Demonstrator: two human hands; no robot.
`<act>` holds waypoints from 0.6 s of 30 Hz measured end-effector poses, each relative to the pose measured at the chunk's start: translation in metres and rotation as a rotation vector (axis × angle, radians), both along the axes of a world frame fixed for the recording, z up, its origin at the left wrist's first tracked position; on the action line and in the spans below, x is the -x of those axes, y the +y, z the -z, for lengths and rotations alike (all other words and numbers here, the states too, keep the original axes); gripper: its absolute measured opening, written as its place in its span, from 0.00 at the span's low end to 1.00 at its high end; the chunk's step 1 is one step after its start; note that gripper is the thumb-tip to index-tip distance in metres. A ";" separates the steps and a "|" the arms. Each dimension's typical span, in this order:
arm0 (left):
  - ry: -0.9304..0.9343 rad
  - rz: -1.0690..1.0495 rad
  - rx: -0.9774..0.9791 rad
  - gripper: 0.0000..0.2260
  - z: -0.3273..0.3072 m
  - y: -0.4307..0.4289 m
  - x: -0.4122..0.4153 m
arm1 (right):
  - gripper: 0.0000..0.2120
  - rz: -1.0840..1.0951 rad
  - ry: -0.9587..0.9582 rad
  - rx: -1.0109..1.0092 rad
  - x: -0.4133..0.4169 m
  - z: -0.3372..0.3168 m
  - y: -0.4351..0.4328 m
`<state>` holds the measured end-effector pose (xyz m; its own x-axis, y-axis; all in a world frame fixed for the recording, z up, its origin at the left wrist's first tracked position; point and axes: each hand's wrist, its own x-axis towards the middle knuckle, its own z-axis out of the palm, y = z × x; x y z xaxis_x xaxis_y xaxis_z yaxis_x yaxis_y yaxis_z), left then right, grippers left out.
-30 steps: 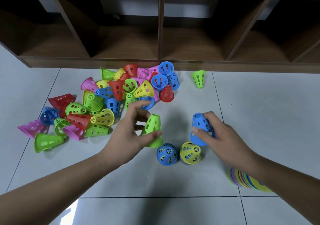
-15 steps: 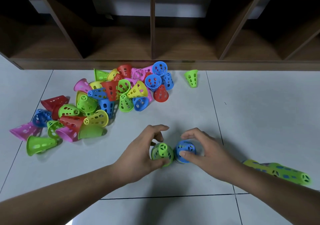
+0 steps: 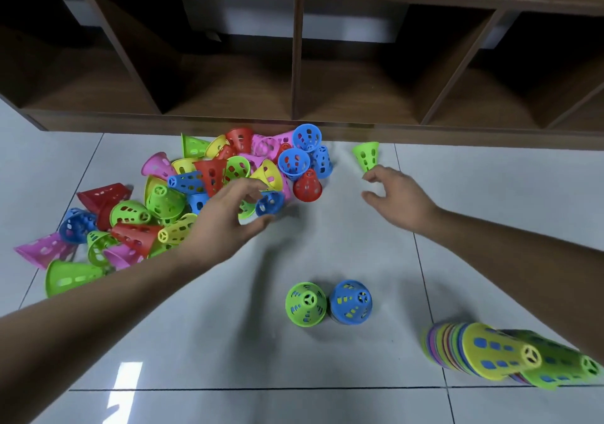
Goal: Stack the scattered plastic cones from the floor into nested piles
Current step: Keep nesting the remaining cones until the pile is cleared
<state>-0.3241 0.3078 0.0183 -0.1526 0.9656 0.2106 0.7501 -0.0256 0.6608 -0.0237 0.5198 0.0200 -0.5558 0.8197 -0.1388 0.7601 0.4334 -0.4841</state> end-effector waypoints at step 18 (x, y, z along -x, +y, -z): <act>0.349 -0.295 0.149 0.16 0.007 0.024 0.093 | 0.31 -0.045 -0.388 -0.071 0.031 0.028 0.093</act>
